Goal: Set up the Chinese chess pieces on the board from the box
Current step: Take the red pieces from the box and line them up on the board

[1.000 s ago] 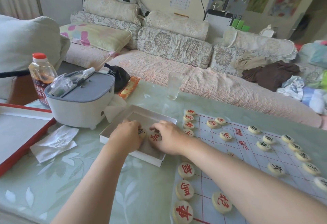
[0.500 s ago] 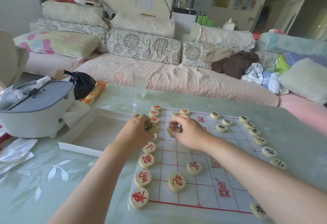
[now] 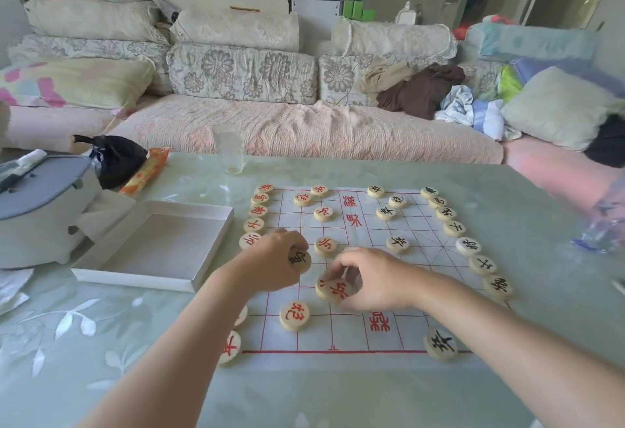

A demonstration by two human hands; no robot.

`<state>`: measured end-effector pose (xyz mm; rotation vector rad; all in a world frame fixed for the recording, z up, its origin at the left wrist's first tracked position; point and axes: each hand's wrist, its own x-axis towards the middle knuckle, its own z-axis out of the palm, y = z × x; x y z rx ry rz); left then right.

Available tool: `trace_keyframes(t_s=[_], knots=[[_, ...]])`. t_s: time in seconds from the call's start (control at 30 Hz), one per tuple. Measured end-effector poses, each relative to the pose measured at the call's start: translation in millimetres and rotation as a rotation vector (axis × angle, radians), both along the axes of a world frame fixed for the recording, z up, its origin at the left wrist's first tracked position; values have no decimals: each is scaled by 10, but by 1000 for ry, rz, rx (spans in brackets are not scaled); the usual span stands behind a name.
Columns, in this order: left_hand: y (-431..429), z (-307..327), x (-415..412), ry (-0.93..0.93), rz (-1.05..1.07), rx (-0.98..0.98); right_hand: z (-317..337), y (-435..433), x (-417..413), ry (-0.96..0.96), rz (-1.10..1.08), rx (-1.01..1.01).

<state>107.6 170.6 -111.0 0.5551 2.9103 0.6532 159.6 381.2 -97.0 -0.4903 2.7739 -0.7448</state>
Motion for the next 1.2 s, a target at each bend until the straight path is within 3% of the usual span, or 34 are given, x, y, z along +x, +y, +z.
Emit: trace_keyframes(t_s=[0.2,0.53,0.73,0.9,1.07,1.2], knots=[[-6,29,171,27,50,52,6,-140,285,-95,146,159],[50,101,367,7,84,132,-49,-96,478,-48,127,158],[186,204,479,6,56,298,59,27,299,-14,-322,-338],[465,201,599,-61,-25,441,25,123,306,-219,-377,-723],[675,215,639,-208,56,620,33,302,321,-203,-418,-822],[813,165,625,-334,166,743,-1,479,398,-123,-406,-772]])
